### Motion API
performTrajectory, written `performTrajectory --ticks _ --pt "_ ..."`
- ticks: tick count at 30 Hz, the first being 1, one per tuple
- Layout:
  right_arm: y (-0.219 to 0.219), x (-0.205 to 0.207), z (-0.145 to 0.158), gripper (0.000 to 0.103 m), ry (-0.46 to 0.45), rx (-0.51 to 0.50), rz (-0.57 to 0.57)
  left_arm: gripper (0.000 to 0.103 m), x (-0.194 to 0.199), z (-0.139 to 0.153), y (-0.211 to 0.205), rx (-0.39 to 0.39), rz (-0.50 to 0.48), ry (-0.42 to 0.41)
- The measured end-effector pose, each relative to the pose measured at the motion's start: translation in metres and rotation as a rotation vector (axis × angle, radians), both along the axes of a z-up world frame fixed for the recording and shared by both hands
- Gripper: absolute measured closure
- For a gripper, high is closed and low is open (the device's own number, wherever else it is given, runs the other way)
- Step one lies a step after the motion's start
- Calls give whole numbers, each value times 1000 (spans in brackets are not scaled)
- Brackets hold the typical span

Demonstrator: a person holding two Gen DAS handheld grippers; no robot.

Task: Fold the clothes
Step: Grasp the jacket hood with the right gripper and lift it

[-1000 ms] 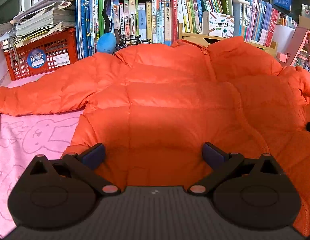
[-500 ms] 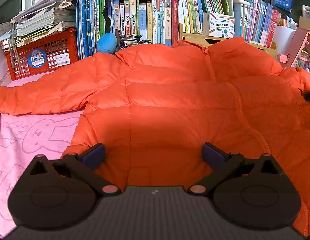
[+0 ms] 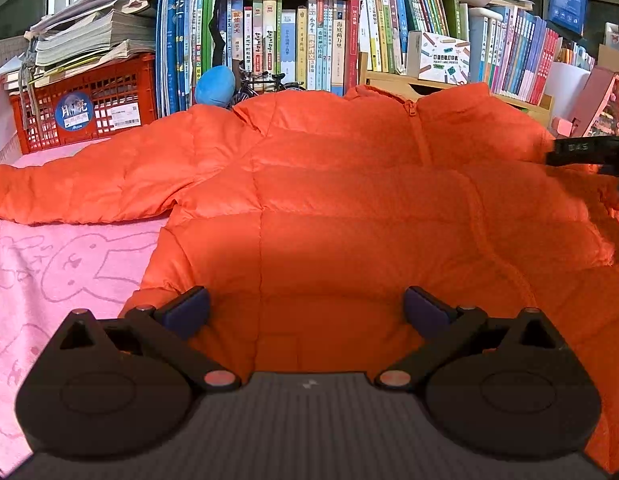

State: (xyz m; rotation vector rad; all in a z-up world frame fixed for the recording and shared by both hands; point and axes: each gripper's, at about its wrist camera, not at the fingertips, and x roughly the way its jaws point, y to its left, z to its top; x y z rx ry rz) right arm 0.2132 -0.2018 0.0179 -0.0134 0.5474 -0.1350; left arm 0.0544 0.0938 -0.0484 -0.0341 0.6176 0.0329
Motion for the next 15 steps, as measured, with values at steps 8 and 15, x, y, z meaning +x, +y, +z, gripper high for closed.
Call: performTrajectory --ticks 8,15 --pt "50 22 67 0 -181 -5 298 0 0 0 2 -18 2 -9" --pt "167 134 46 0 48 -194 421 0 -3 1 8 -73 -3 -26"
